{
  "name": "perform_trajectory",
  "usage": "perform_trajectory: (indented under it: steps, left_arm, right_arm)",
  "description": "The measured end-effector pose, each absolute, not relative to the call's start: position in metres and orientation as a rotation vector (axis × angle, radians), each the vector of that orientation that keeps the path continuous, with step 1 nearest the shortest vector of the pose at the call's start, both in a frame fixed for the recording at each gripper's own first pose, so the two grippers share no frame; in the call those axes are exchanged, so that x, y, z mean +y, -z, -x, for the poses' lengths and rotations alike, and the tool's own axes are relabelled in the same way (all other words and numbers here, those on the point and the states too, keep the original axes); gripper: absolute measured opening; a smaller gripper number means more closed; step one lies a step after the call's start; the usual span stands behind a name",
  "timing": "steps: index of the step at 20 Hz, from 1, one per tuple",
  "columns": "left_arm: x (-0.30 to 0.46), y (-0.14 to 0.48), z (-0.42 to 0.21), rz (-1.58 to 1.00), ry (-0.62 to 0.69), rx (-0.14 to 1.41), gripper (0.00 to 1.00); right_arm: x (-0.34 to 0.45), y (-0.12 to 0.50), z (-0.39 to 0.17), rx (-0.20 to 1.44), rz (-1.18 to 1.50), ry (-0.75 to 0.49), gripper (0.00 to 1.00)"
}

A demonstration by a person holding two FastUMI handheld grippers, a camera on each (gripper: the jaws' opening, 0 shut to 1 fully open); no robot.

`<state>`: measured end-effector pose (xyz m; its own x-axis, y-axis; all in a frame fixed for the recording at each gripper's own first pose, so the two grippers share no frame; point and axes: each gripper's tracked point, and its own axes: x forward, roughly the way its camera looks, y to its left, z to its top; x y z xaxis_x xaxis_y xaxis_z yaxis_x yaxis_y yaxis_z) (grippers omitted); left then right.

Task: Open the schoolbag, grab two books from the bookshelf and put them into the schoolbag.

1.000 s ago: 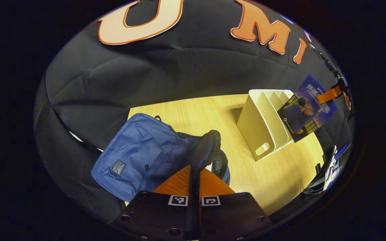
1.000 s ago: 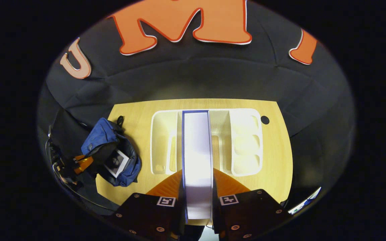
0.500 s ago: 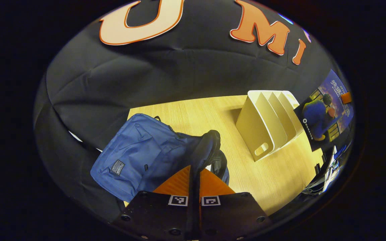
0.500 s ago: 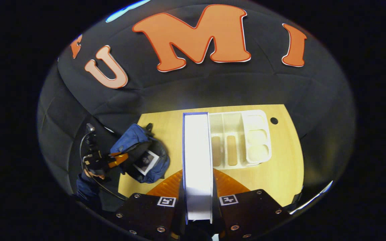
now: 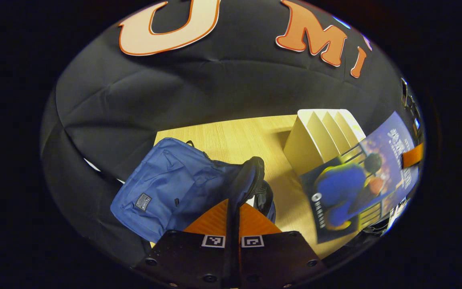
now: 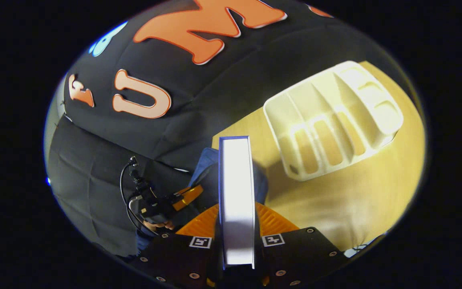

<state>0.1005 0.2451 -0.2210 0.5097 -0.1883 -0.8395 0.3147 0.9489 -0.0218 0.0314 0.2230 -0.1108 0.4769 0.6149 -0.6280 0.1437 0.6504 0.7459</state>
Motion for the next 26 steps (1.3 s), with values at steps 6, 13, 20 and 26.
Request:
perform_trajectory:
  steps: [6,13,20,26]
  left_arm:
    - [0.250,0.219,-0.103,-0.159,0.289,1.005,0.00]
    - [0.256,0.214,-0.112,-0.203,0.281,1.011,0.00]
    - [0.250,0.212,-0.115,-0.226,0.301,1.005,0.00]
    - [0.239,0.212,-0.114,-0.227,0.338,1.014,0.00]
  right_arm:
    - [0.289,0.167,-0.036,1.063,-1.016,-0.334,0.31]
    - [0.336,0.221,-0.054,1.037,-1.090,-0.206,0.30]
    - [0.378,0.246,-0.079,0.953,-1.150,-0.149,0.30]
    - [0.416,0.263,-0.102,0.912,-1.211,-0.148,0.30]
